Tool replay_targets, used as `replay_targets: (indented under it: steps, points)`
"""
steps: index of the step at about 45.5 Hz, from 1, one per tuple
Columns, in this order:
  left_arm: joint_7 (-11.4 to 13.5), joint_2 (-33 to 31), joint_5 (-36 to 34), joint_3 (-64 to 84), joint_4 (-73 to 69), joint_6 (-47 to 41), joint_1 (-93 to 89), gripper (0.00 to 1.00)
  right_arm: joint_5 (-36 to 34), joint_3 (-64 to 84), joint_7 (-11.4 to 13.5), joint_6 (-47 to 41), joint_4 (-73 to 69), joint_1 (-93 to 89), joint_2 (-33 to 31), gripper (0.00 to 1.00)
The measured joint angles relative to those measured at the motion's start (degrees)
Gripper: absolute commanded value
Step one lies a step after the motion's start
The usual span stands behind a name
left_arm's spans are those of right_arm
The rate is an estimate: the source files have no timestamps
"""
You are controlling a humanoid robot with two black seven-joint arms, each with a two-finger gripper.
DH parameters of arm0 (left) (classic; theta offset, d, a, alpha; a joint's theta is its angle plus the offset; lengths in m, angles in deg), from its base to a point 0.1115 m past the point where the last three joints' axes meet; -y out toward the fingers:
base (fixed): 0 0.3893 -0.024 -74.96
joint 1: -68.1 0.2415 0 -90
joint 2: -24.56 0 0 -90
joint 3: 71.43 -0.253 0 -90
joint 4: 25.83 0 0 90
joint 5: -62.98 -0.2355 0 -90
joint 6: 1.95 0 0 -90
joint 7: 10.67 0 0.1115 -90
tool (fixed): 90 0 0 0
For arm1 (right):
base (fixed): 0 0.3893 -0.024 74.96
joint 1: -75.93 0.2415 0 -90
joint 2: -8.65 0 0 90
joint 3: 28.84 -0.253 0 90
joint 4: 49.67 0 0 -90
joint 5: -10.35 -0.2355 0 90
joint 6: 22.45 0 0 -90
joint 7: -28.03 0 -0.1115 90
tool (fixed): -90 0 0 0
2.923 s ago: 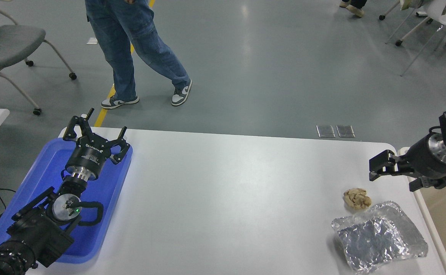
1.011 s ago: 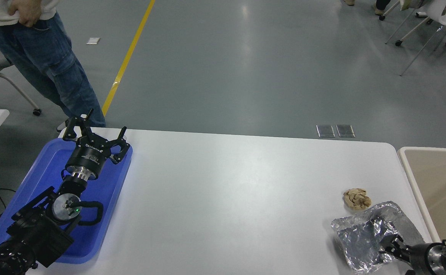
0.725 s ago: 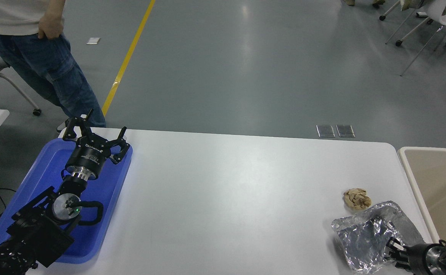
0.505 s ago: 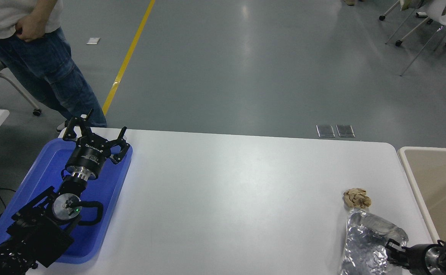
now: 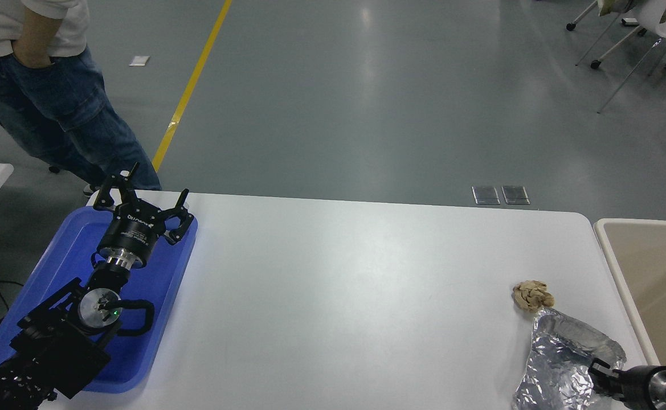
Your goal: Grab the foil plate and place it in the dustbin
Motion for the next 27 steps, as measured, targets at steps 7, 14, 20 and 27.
replay_targets:
  steps: [7, 14, 20, 27]
  points:
    - [0.0, 0.0, 0.0, 0.0, 0.0, 0.0, 0.0, 1.00, 1.3, 2.1, -0.1, -2.2, -0.6, 4.1, -2.2, 0.00]
    - [0.0, 0.0, 0.0, 0.0, 0.0, 0.0, 0.0, 1.00, 3.2, 5.3, -0.1, -6.8, -2.1, 11.9, -5.0, 0.00]
    - [0.0, 0.0, 0.0, 0.0, 0.0, 0.0, 0.0, 1.00, 5.4, 8.4, -0.1, -12.3, -3.5, 21.2, -7.1, 0.00]
    - [0.0, 0.0, 0.0, 0.0, 0.0, 0.0, 0.0, 1.00, 7.5, 12.1, 0.0, -19.8, -4.4, 32.6, -8.4, 0.00]
